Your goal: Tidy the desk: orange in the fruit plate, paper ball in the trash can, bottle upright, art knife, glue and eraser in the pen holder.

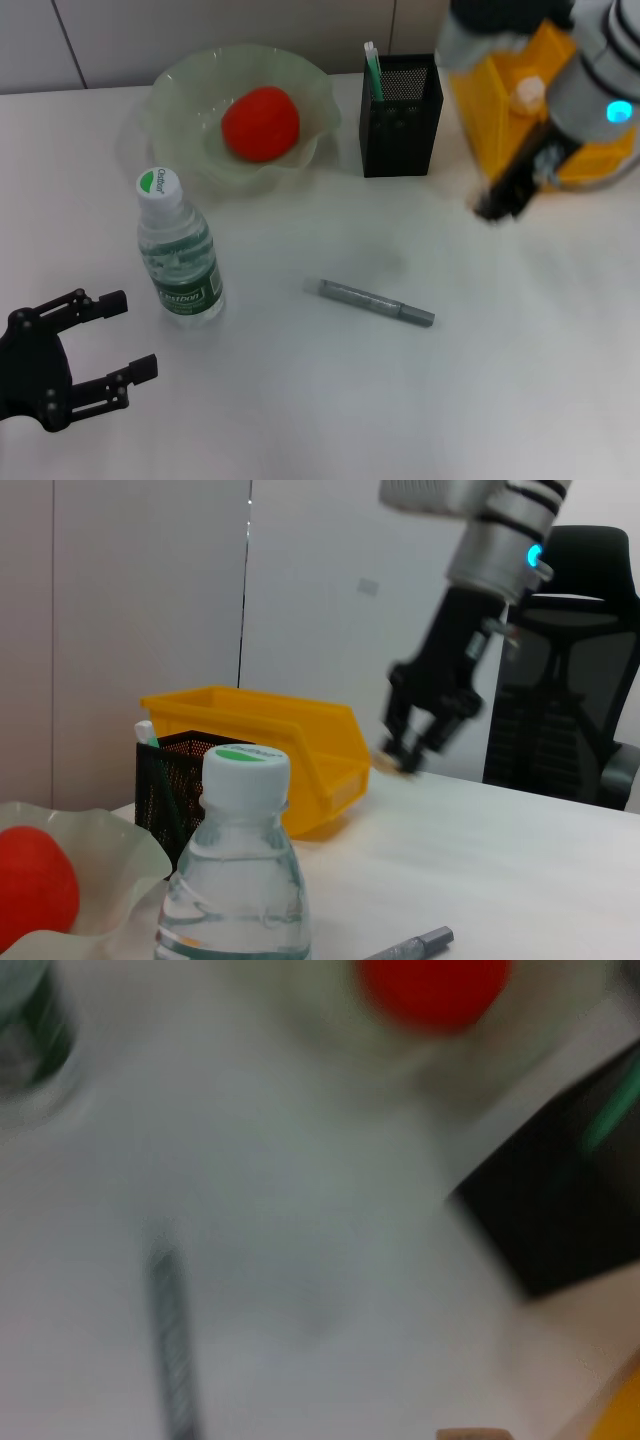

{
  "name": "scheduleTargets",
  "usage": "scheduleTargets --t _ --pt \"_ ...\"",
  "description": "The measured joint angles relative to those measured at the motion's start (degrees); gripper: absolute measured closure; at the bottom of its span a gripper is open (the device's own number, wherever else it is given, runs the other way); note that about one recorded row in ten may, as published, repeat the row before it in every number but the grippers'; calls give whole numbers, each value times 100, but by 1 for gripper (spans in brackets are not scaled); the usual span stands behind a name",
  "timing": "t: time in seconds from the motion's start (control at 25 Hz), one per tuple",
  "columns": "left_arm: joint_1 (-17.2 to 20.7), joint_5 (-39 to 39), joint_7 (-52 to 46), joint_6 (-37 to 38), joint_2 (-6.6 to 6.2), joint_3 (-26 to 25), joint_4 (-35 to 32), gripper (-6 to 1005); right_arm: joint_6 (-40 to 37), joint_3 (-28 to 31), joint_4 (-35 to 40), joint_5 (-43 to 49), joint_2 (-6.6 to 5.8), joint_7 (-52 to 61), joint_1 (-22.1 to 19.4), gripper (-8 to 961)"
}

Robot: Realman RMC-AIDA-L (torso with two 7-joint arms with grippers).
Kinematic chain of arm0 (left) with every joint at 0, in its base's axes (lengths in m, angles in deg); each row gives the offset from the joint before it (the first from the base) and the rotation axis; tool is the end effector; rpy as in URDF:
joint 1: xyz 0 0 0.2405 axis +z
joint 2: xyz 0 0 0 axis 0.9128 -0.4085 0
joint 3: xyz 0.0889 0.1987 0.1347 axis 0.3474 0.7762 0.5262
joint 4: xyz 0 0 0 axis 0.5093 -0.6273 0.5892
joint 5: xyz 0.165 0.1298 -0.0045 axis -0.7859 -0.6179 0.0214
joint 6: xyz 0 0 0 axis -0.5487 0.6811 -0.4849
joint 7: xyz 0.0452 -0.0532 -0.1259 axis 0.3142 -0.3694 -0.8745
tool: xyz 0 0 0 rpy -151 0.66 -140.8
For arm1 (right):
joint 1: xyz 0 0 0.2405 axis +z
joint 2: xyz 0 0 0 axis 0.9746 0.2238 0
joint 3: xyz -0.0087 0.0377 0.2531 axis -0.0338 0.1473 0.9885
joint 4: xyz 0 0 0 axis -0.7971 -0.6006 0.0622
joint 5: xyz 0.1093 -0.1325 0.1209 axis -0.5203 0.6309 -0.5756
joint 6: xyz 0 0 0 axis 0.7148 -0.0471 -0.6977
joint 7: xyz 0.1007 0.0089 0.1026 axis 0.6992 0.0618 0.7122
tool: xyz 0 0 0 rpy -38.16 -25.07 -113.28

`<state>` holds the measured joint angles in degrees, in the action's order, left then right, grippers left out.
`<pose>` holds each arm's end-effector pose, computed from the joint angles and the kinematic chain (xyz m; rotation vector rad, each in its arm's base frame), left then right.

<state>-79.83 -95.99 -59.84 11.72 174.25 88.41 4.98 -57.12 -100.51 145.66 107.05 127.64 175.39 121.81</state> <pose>-0.3162 0.2427 0.0231 -2.6659 -0.3929 -0.8113 0.1325 0.3757 0.0372 -2.5059 0.6602 -0.7075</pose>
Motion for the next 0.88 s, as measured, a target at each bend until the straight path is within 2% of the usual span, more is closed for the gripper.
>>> scheduleTargets --t 0.08,0.12,0.32,0.48,0.52,0.68,0.88 --pt "21 -1 75 0 40 -51 0 204 585 48 283 9 13 -4 -139 703" --pt "28 0 91 1 49 -62 0 204 585 48 283 9 13 -4 -139 703" --pt "42 -11 102 1 59 -96 2 204 1924 48 338 10 35 -5 -411 703" --pt "48 -25 101 1 59 -105 35 204 3067 8 -110 -33 25 -35 -583 703" --pt "49 -22 99 1 59 -105 49 204 3067 8 -110 -33 25 -35 -583 703" --pt "43 -7 60 1 56 -107 65 204 3970 -63 -717 -59 35 -145 -633 702" --pt "24 -4 42 -3 54 -119 65 204 4488 -193 -1033 -322 29 -262 -655 676"
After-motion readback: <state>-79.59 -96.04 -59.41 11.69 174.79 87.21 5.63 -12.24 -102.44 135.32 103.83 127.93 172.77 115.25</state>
